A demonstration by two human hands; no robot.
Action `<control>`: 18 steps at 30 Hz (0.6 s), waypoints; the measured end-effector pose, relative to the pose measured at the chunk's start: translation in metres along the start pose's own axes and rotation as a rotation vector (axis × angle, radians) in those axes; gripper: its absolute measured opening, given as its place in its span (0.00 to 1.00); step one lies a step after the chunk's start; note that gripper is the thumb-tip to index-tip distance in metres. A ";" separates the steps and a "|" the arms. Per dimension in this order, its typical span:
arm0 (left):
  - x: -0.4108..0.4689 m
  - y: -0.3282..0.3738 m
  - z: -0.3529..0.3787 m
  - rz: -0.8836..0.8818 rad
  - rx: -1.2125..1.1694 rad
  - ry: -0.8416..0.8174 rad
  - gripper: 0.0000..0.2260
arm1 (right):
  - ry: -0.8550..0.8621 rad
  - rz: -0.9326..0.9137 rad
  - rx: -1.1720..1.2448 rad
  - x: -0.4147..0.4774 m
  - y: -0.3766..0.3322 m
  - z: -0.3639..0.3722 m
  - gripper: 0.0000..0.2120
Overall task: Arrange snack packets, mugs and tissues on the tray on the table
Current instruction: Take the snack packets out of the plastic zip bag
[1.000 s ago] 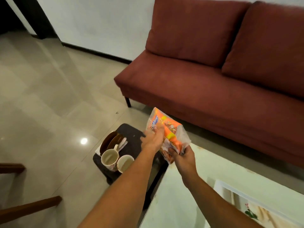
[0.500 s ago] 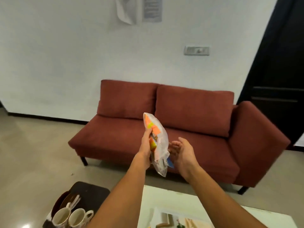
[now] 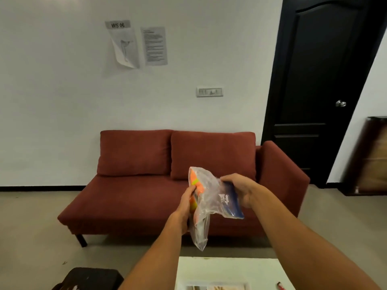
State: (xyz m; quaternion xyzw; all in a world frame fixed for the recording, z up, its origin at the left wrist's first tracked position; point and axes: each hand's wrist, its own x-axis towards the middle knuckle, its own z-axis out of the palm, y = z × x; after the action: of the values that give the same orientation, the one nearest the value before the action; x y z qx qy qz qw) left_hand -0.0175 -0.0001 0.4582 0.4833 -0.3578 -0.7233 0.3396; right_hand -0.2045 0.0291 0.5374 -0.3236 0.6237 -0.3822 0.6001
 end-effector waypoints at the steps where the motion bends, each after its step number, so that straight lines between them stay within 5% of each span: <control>1: -0.002 0.002 -0.001 -0.031 0.052 0.023 0.30 | 0.036 -0.069 0.030 -0.003 -0.008 0.001 0.12; 6: -0.011 0.012 -0.012 -0.275 0.450 0.124 0.43 | 0.258 -0.397 -0.267 -0.015 -0.035 0.017 0.09; 11: -0.010 0.042 -0.011 0.291 0.616 0.489 0.29 | 0.342 -0.545 -0.816 -0.022 -0.044 0.042 0.09; 15: -0.022 0.068 0.011 0.245 0.389 0.206 0.35 | 0.334 -0.540 -1.069 -0.025 -0.031 0.067 0.07; 18: -0.022 0.068 0.014 0.194 0.432 0.071 0.27 | 0.391 -0.503 -1.163 -0.026 -0.019 0.080 0.10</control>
State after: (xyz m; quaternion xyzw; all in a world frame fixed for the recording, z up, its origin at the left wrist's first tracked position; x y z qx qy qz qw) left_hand -0.0142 -0.0145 0.5297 0.5333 -0.5368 -0.5764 0.3083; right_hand -0.1242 0.0352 0.5674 -0.6551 0.7314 -0.1633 0.0957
